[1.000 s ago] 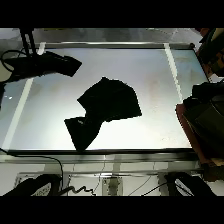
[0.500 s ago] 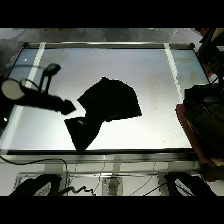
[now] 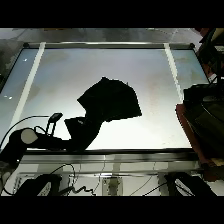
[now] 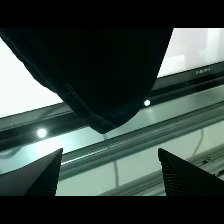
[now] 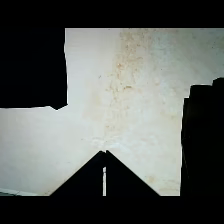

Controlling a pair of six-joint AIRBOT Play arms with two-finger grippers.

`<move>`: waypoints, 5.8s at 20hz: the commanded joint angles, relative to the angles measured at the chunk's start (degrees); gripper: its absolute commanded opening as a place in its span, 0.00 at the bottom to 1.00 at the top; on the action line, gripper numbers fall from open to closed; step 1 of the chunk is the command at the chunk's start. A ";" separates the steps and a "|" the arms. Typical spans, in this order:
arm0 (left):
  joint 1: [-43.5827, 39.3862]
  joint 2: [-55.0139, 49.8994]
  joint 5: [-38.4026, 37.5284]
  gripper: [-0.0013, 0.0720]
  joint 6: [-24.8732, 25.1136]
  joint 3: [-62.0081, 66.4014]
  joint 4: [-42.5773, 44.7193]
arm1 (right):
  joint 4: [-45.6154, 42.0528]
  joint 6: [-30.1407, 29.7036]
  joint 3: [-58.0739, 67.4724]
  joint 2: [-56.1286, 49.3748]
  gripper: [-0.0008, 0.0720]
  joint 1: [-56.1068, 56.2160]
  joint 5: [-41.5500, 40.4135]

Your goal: Fold the clothes and pants, and hang the long-sleeved shirts on hangers.

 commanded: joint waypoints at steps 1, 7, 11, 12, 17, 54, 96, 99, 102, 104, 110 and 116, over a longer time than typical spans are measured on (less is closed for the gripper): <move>0.20 1.44 5.46 0.96 -5.25 -5.77 -0.09 | 0.07 -0.09 0.00 -0.02 0.05 0.02 -0.13; 0.15 -1.77 16.02 0.92 -5.81 -11.89 -10.73 | 0.09 -0.07 0.00 -0.02 0.05 0.04 -1.22; 0.17 -5.57 25.29 0.91 -4.13 -12.33 -16.17 | 0.13 -0.07 0.00 -0.02 0.05 0.04 -2.60; 0.17 -6.84 25.73 0.88 -4.13 -12.33 -16.13 | 0.13 -0.07 0.00 -0.02 0.05 0.02 -2.62; 0.15 -14.32 25.73 0.57 -4.02 -12.28 -16.20 | 0.15 -0.09 0.00 -0.02 0.05 0.04 -2.60; 0.44 12.66 10.58 0.06 -12.35 -6.71 22.69 | 38.23 7.37 14.45 -55.12 0.96 46.93 -34.21; 30.64 -13.00 32.09 0.05 -20.96 42.75 22.93 | 12.94 0.11 27.02 -23.71 0.05 -21.38 -10.99; 33.07 -16.83 17.77 0.05 -5.40 42.42 22.97 | 12.46 -1.55 13.75 -17.88 0.05 -21.40 -11.91; 38.32 -19.43 10.62 0.05 1.53 37.31 22.88 | 10.95 -4.59 -4.15 -9.01 0.05 -21.44 -13.66; 41.99 -19.41 9.51 0.05 4.50 30.58 22.93 | 10.40 -4.59 -16.59 -2.27 0.05 -21.44 -13.79; 49.07 -19.43 6.23 0.05 13.27 15.87 24.83 | 10.21 -2.73 -44.74 15.69 0.05 -21.44 -9.31; 49.81 -19.41 10.19 0.06 13.25 14.97 31.82 | 5.35 -2.75 -50.36 19.15 0.05 -21.44 5.46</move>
